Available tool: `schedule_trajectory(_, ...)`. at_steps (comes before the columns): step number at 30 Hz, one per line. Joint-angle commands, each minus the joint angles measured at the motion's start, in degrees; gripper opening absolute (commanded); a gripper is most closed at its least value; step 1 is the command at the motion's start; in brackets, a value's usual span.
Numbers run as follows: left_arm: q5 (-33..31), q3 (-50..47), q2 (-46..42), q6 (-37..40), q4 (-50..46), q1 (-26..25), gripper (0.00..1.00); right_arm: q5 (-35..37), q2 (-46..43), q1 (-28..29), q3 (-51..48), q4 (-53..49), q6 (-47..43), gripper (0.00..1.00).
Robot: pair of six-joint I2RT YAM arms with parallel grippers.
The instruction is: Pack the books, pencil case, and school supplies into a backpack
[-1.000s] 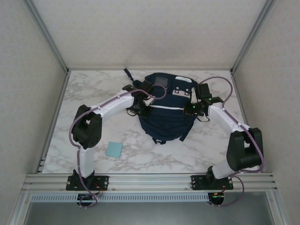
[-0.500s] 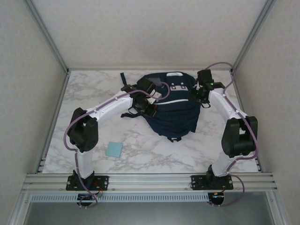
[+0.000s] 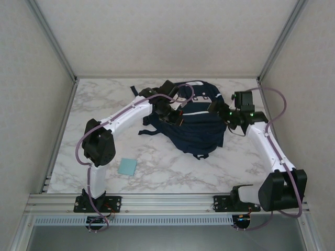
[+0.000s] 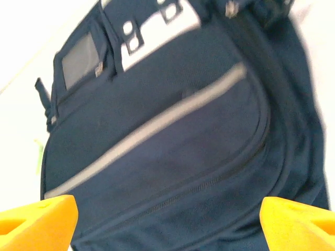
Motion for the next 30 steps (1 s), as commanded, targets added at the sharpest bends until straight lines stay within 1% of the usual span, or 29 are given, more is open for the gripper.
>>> schedule_trajectory(1,3.7,2.7,0.6,-3.4,5.4,-1.0,0.00,-9.1,-2.9,1.2,-9.5,8.2,12.2,0.90)
schedule_trajectory(6,3.8,2.1,1.1,-4.1,5.7,-1.6,0.00,-9.0,-7.0,3.6,-20.6,20.5,22.4,0.90)
schedule_trajectory(9,4.1,1.6,1.5,-3.7,4.7,-2.0,0.00,-9.3,-5.6,4.1,-24.2,27.5,26.1,0.88)
schedule_trajectory(12,4.1,0.2,0.9,-3.4,4.5,-2.4,0.00,-7.4,-4.0,4.9,-25.8,32.6,28.3,0.85)
schedule_trajectory(13,4.2,-0.4,0.6,-3.2,4.5,-2.4,0.00,-6.3,-3.5,5.1,-26.2,34.1,29.2,0.82)
schedule_trajectory(15,4.2,-1.5,0.2,-2.7,4.5,-2.5,0.00,-4.3,-2.8,5.6,-26.7,36.7,29.9,0.68)
schedule_trajectory(18,3.9,-2.7,-0.6,-1.0,4.3,-2.4,0.00,-1.1,-1.3,6.3,-26.6,37.7,29.2,0.37)
schedule_trajectory(20,3.0,-2.6,-0.5,0.9,2.9,-2.3,0.00,-0.8,-0.3,6.3,-26.5,37.7,28.5,0.13)
schedule_trajectory(21,2.3,-2.6,-0.5,2.0,2.2,-2.1,0.00,-0.9,-0.2,6.3,-26.5,37.5,28.1,0.04)
schedule_trajectory(22,0.7,-2.4,-0.5,3.2,1.1,-1.8,0.00,-0.9,-0.2,6.3,-26.4,36.8,27.4,0.00)
schedule_trajectory(24,-3.5,-2.2,-0.4,6.3,-1.5,-1.0,0.00,-0.7,-1.0,6.3,-25.9,33.8,25.3,0.00)
schedule_trajectory(27,-10.1,-2.5,-0.2,11.9,-5.5,0.8,0.00,-0.4,-3.5,6.3,-25.3,29.4,19.0,0.00)
schedule_trajectory(30,-19.0,-1.9,0.8,17.8,-8.9,2.6,0.00,0.7,-6.4,6.3,-25.3,25.9,14.0,0.00)
